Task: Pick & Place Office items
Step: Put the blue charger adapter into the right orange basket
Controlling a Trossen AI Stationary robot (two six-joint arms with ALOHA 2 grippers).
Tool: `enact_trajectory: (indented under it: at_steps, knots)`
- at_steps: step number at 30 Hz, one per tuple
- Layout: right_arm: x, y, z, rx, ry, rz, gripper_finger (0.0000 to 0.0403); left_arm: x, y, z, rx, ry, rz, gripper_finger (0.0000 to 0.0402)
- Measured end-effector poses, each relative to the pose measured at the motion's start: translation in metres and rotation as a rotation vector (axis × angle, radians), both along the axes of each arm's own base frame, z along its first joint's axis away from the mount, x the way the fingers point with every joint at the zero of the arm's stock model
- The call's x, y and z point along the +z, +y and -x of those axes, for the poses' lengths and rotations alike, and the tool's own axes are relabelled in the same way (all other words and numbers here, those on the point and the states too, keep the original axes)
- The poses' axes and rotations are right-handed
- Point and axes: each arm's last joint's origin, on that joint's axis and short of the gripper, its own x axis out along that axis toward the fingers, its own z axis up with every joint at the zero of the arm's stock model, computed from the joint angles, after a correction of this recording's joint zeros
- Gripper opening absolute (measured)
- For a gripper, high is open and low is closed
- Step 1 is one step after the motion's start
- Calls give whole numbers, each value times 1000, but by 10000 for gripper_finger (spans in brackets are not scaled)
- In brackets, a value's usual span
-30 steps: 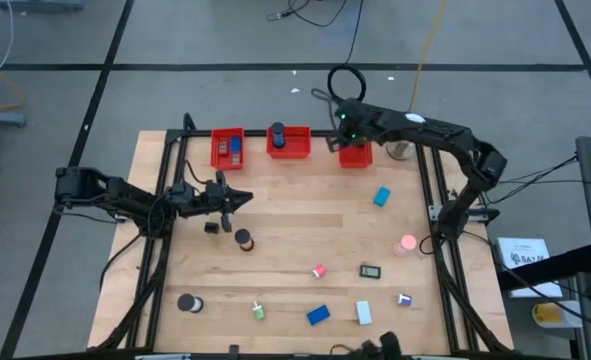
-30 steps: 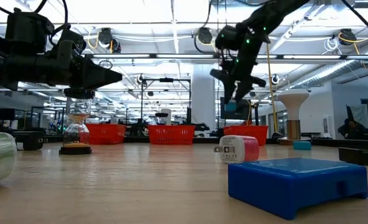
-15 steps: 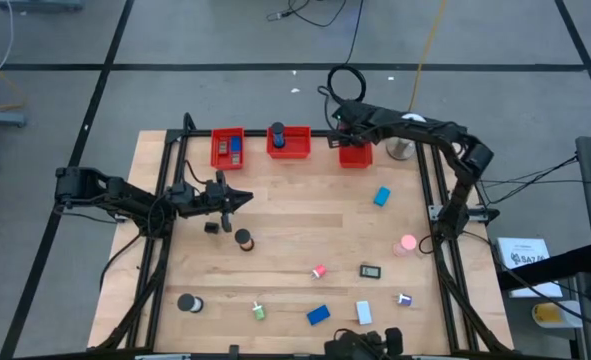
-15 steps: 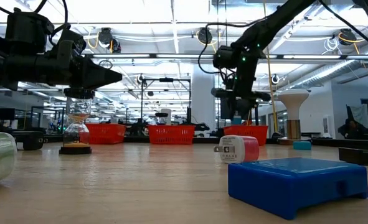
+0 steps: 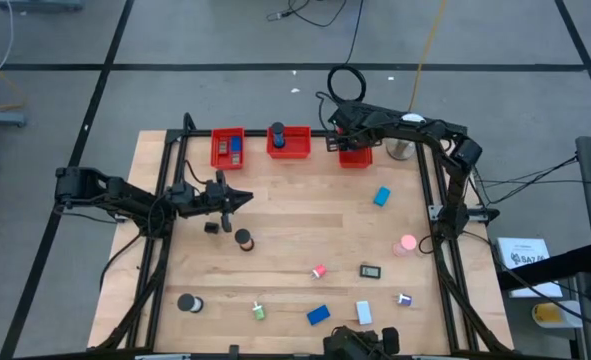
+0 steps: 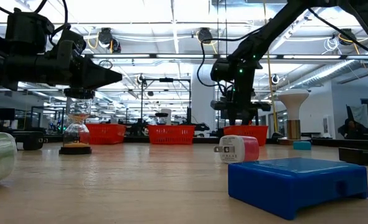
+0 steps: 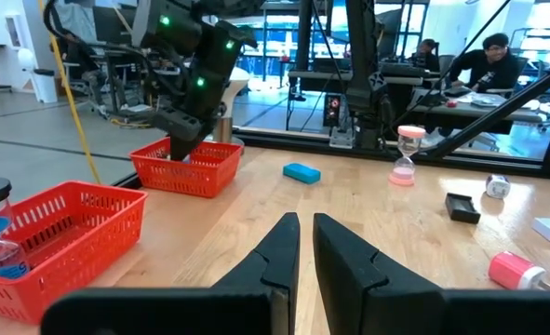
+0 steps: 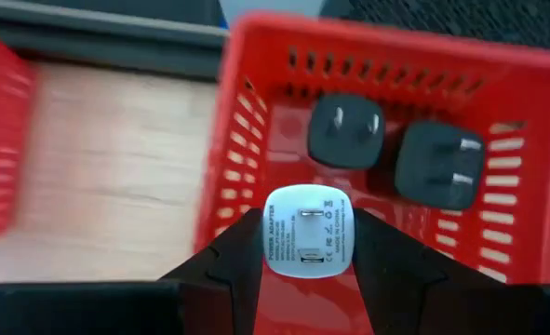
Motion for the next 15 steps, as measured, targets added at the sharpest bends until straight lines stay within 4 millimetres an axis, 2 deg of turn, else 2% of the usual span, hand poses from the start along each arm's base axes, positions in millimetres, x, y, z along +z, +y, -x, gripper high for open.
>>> enact_trajectory:
  at_steps: [7,15]
  knots:
    - [-3,-1,-1,8,2,1,138,0,0,0,0,0,0,35]
    - [-3,-2,-2,52,9,11,186,0,0,0,1,0,0,35]
